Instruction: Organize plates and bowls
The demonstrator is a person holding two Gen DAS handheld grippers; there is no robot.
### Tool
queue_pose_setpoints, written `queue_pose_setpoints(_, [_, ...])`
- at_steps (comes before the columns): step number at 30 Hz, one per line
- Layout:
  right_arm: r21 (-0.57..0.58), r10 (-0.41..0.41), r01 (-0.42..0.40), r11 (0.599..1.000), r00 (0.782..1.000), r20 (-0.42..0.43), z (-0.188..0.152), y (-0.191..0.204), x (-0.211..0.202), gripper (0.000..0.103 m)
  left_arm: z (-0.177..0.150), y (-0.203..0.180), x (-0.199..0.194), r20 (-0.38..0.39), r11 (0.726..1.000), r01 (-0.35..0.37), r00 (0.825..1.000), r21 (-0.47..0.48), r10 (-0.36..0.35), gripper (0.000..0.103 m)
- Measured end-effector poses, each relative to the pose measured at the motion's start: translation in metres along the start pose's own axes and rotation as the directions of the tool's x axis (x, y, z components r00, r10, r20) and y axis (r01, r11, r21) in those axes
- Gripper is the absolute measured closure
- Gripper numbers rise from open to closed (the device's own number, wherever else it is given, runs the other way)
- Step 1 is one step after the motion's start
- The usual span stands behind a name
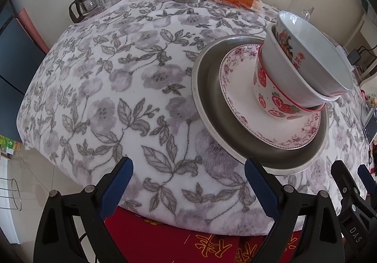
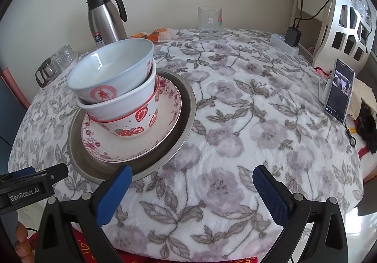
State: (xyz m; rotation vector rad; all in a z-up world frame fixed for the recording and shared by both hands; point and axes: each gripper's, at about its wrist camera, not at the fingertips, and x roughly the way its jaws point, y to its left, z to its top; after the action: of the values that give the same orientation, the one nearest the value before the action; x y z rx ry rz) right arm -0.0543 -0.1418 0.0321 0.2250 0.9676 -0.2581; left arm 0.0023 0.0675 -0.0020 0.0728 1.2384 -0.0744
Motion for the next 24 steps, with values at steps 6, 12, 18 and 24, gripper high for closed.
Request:
queue_pose_setpoints(6, [-0.001, 0.000, 0.000, 1.000, 1.000, -0.001, -0.0001, -0.0001, 0.0003, 0.000, 0.0003, 0.0014, 0.0012, -0.003, 1.000, -0.001, 1.000, -0.003, 0.001, 0.007])
queue_pose_setpoints(12, [-0.004, 0.000, 0.000, 1.000, 1.000, -0.003, -0.0008, 0.0000, 0.0010, 0.000, 0.0004, 0.0019, 0.0021, -0.006, 1.000, -0.001, 1.000, -0.007, 0.001, 0.007])
queue_pose_setpoints(18, [-0.004, 0.000, 0.000, 1.000, 1.000, -0.005, -0.0011, 0.0000, 0.0014, 0.000, 0.0007, 0.0025, 0.0029, -0.006, 1.000, -0.003, 1.000, -0.012, 0.003, 0.007])
queue_pose_setpoints(24, [-0.005, 0.000, 0.000, 1.000, 1.000, -0.006, -0.0013, 0.0003, 0.0016, 0.000, 0.0013, 0.0032, 0.0038, -0.007, 1.000, -0.005, 1.000, -0.020, 0.005, 0.007])
